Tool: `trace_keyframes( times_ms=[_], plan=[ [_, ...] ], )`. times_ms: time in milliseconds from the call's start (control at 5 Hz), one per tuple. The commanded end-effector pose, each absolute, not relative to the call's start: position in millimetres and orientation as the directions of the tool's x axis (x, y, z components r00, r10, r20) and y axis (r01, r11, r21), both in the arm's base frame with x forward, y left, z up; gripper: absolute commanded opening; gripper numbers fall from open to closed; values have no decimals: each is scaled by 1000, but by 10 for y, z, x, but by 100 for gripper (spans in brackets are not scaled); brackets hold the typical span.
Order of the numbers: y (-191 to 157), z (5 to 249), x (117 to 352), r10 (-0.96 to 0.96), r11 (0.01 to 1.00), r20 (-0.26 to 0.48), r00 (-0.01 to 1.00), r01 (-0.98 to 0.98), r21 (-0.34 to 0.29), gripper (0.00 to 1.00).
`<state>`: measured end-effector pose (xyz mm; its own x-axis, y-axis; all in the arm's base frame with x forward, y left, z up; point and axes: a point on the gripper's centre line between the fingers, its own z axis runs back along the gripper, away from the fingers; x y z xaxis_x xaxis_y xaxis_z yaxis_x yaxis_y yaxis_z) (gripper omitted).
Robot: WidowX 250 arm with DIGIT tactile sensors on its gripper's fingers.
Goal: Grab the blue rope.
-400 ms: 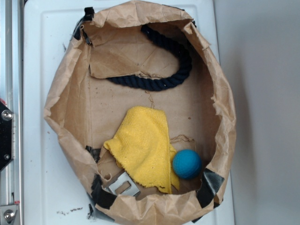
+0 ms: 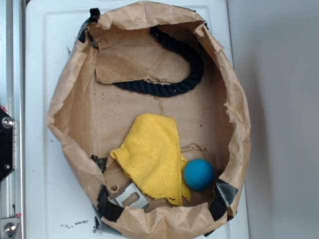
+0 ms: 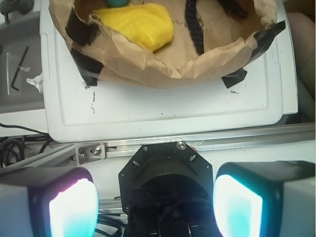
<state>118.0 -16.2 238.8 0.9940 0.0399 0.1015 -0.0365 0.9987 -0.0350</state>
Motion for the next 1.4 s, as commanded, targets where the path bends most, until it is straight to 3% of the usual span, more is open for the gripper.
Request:
trace_keyframes(
  times_ms=[0,200,400,600,800,1200],
  plan=[
    [-78,2468,1877,76,997,166,983,-69,-45,100],
    [126,2308,2126,27,996,176,984,-12,-86,100],
    [384,1976,2391,-95,992,201,975,109,-61,100],
    [518,1777,2577,-74,997,188,979,77,-4,100],
    [481,1650,2641,-89,996,151,985,93,-16,100],
    [481,1650,2641,-89,996,151,985,93,-16,100]
  ],
)
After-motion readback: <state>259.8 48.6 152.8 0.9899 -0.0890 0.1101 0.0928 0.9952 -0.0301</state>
